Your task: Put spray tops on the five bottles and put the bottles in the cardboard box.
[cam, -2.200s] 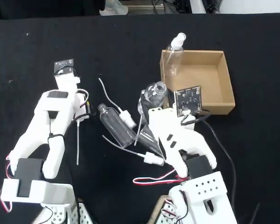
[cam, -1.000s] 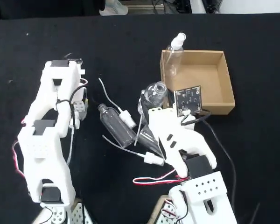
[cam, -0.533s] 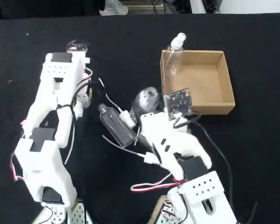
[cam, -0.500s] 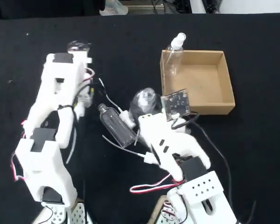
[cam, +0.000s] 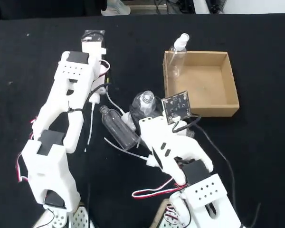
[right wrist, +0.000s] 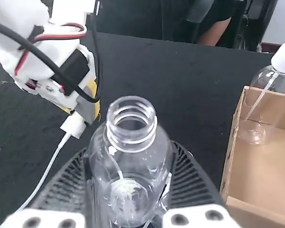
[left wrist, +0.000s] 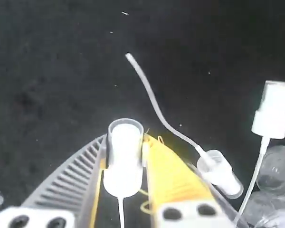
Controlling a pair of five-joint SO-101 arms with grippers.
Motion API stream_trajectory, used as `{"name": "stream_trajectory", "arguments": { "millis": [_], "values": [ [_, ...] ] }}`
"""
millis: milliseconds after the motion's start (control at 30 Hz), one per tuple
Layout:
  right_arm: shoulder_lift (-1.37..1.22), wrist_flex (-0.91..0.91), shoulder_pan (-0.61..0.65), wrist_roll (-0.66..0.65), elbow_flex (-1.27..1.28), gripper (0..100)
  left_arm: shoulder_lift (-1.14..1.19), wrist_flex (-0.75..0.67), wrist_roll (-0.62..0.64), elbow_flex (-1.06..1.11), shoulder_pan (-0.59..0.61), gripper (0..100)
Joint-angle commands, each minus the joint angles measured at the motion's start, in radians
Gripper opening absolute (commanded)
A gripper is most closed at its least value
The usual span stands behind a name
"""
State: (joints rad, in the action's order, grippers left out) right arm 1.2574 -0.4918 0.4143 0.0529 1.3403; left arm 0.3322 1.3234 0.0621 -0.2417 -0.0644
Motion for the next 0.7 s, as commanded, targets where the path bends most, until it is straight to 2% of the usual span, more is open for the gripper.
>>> {"name": "stream_trajectory", "arguments": {
  "millis": [0, 100, 233, 433, 533, 667],
  "values": [
    [0.022, 0.002, 0.066, 0.0, -0.012, 1.1, -0.068, -0.014, 0.029, -0.007, 0.044, 3],
    [0.019, -0.005, 0.127, -0.002, -0.01, 1.1, -0.068, -0.014, 0.029, 0.01, 0.053, 3],
    [0.021, -0.003, 0.135, -0.002, -0.01, 1.1, -0.08, -0.011, 0.029, 0.01, 0.058, 3],
    [0.018, 0.0, 0.14, -0.002, -0.01, 1.1, -0.252, 0.051, 0.031, 0.067, 0.09, 3],
    [0.021, 0.002, 0.14, -0.002, 0.004, 1.1, -0.368, -0.003, 0.037, 0.131, 0.097, 3],
    [0.021, 0.002, 0.129, -0.002, 0.007, 1.1, -0.528, -0.101, 0.13, 0.147, 0.067, 3]
  ]
}}
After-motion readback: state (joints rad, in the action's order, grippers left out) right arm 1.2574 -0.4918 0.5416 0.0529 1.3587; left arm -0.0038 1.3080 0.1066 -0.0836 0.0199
